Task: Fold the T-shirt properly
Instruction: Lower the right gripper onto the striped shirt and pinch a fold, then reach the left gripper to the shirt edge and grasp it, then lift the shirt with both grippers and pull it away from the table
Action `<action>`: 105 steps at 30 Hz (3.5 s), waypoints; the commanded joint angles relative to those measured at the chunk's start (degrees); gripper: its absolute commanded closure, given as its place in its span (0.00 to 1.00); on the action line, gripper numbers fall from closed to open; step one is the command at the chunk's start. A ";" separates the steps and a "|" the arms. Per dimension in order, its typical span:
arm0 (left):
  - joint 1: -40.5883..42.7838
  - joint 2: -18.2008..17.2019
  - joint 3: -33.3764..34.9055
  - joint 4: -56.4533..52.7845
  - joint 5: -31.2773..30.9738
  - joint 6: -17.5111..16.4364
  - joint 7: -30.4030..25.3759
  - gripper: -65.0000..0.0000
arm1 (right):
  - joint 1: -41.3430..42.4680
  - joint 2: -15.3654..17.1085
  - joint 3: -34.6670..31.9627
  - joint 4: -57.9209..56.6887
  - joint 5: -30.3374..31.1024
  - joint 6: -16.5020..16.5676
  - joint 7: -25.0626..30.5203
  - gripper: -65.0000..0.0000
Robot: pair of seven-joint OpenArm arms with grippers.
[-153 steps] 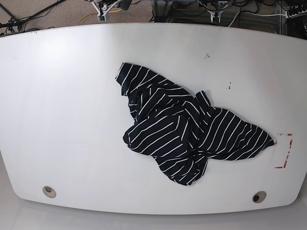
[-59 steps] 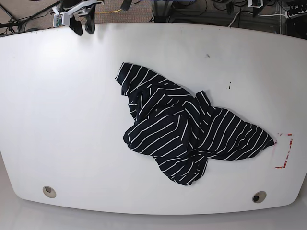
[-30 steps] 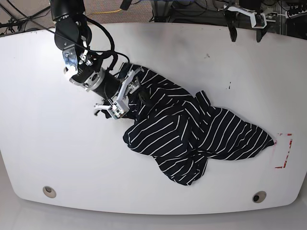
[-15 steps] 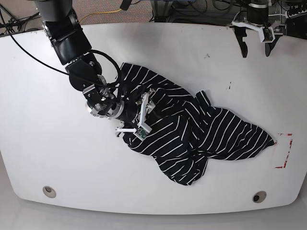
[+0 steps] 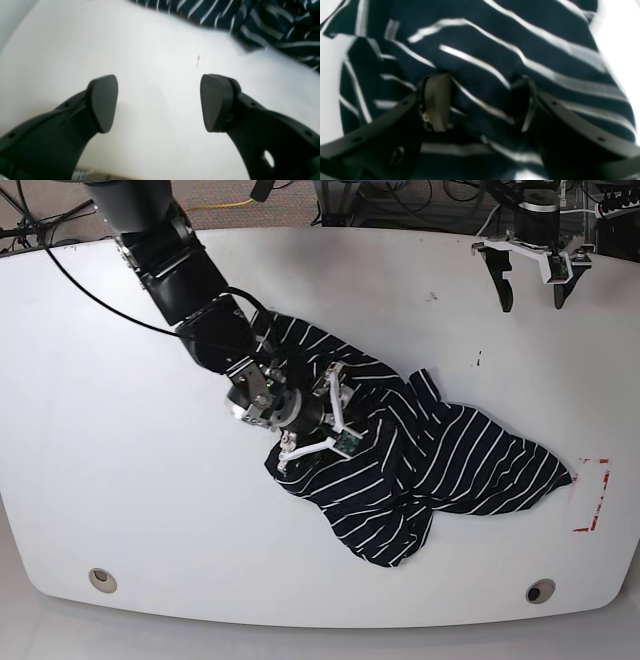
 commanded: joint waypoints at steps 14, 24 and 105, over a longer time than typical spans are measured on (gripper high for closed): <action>-3.59 -0.39 -0.40 0.87 0.07 0.11 2.58 0.26 | -1.70 -4.00 6.62 5.10 -0.88 -0.04 1.17 0.90; -13.70 -0.13 -3.30 0.96 0.07 0.28 14.53 0.26 | -9.17 -4.09 13.83 20.66 -0.88 -0.04 -0.50 1.00; -77.61 -9.80 -9.19 -19.96 0.07 0.02 38.09 1.00 | 11.31 5.58 40.46 28.22 6.77 5.15 -9.64 1.00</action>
